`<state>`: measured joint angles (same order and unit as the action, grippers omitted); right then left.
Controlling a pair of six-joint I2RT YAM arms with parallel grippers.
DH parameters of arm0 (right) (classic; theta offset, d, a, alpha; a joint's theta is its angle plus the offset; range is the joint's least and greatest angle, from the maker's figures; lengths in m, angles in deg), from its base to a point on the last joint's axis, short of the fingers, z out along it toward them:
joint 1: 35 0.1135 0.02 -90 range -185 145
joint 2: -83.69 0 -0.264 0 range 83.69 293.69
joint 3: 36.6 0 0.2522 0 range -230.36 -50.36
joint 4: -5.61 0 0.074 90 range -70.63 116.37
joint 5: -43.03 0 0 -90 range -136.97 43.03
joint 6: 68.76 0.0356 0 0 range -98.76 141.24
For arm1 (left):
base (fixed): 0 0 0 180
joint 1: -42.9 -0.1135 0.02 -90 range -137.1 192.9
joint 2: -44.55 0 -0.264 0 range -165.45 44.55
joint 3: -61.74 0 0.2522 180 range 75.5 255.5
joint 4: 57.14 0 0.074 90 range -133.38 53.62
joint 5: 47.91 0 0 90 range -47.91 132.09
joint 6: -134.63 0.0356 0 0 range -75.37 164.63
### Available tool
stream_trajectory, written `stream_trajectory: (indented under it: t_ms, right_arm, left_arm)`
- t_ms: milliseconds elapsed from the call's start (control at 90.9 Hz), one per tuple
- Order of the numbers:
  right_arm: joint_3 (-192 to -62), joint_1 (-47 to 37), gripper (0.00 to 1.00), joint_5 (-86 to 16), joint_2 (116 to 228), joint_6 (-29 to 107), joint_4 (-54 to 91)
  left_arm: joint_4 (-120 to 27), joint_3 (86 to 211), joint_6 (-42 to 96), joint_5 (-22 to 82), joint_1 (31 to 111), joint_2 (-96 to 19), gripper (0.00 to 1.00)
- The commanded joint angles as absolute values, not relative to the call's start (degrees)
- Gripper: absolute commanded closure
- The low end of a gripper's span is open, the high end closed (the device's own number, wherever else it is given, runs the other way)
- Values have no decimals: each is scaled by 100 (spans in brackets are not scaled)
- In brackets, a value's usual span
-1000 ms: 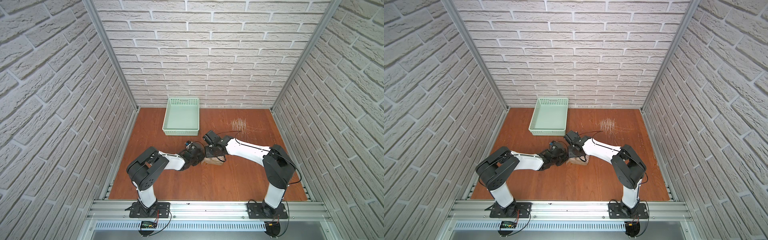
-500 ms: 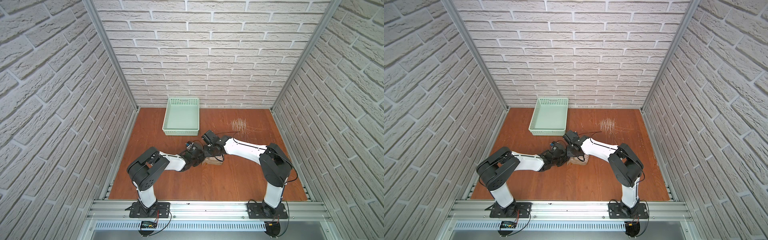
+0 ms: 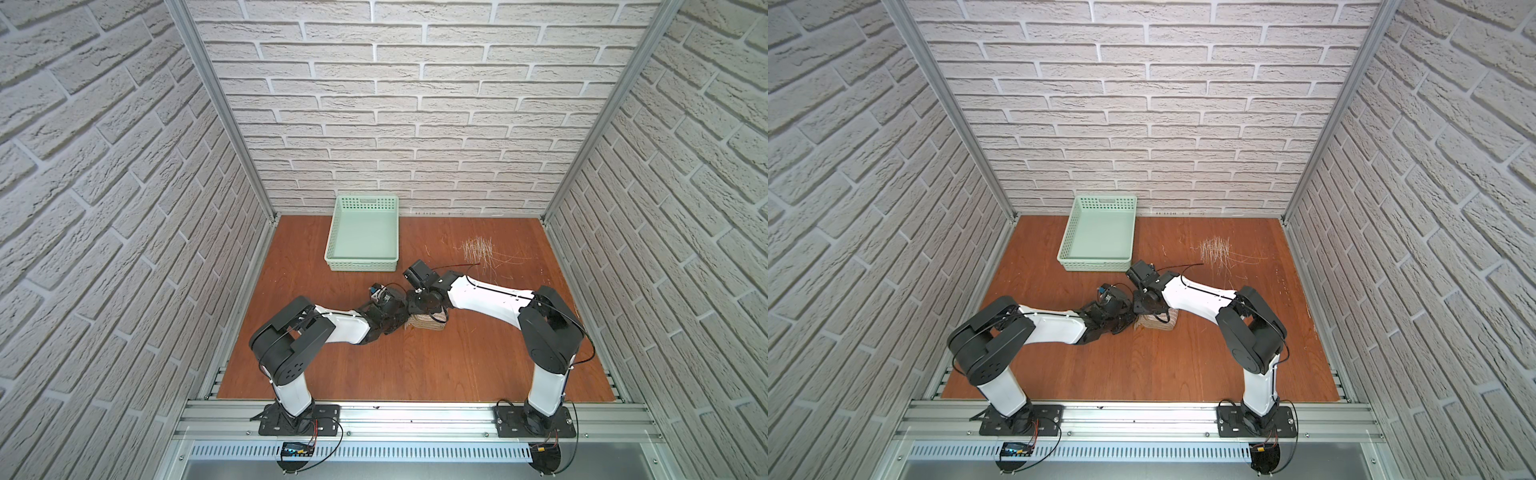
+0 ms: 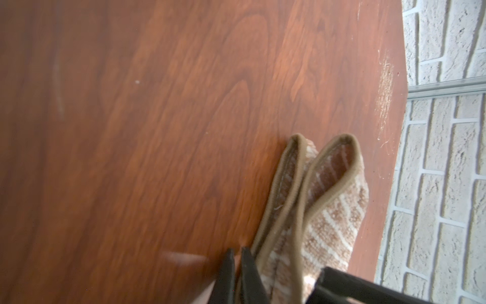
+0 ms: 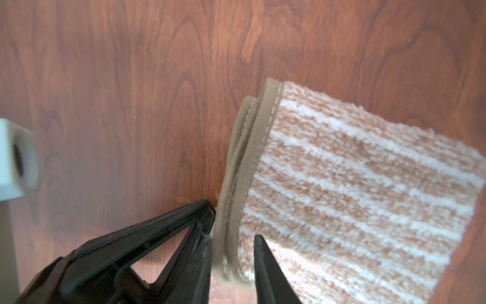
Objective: Fold the square dishcloth
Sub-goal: Fold the cleaning item at the center of the board, then smooth out the cleaning item at the center of the board.
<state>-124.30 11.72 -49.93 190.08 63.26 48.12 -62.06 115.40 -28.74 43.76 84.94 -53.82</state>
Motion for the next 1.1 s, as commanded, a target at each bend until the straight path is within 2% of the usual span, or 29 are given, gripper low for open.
stream_trajectory:
  t_ms: [0, 264, 561, 770, 935, 1089]
  right_arm:
    - [-12308, 1211, 67, -5028, 18441, 6318, 4894]
    - [-11902, 1211, 67, -5249, 17816, 6436, 4939]
    - [-11043, 1165, 77, -5660, 16886, 6677, 4905]
    - [-10701, 1091, 89, -5635, 16793, 6758, 4806]
    - [-10484, 1000, 91, -5663, 16828, 6799, 4663]
    - [-10356, 920, 90, -5634, 16922, 6757, 4463]
  left_arm:
    - [-5746, 11461, -2741, 4666, 8535, -5187, 87]
    - [-5370, 11542, -2591, 4978, 8544, -4898, 85]
    - [-4328, 12322, -1492, 5587, 8674, -4441, 84]
    - [-4049, 13547, -389, 4852, 8669, -5161, 83]
    - [-3961, 14309, -78, 4298, 8632, -5825, 83]
    - [-4113, 14461, -164, 3798, 8420, -6212, 83]
